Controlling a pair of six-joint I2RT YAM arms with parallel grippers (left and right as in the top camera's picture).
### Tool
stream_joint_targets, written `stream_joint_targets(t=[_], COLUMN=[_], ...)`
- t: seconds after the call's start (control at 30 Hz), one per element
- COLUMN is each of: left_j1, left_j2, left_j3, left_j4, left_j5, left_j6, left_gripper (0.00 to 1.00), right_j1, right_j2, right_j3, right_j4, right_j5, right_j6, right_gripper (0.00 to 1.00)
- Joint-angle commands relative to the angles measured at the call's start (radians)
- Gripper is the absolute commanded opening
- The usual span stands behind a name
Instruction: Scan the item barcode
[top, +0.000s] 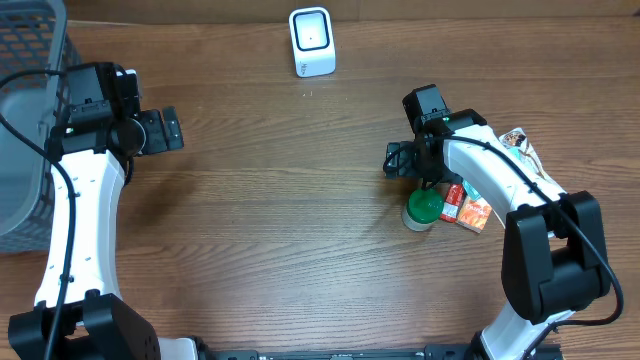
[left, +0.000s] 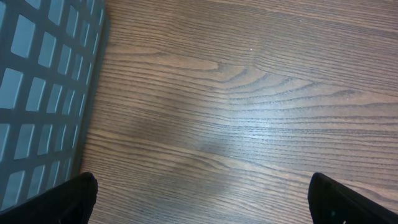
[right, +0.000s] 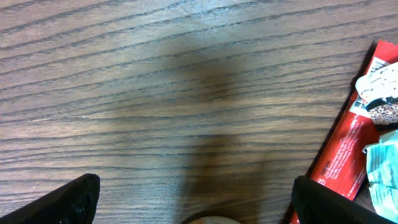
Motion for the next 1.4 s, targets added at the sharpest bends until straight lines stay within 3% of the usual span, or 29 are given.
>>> stream_joint_targets(t=[0.0, 0.33, 1.07, 1.37], left_j1=[-0.002, -0.002, -0.002, -0.002], left_j2=[0.005, 0.005, 0.005, 0.005], left_j3=[0.007, 0.007, 0.007, 0.007], left_j4=[0.001, 0.001, 0.001, 0.001], left_j5=[-0.003, -0.003, -0.003, -0.003], left_j6=[-0.01, -0.01, -0.01, -0.01], left_gripper=[1.0, 1.0, 1.0, 1.0], right_j1=[-0.002, -0.002, -0.002, -0.002], right_j2=[-0.044, -0.28, -1.092, -1.36], right_j3=[0.025, 0.025, 0.024, 0.024], right_j4=[0.006, 0.006, 0.005, -0.143], right_j5=[0.008, 0.008, 0.009, 0.027], right_j6=[-0.004, -0.004, -0.005, -0.004], right_gripper=[1.0, 1.0, 1.0, 1.0])
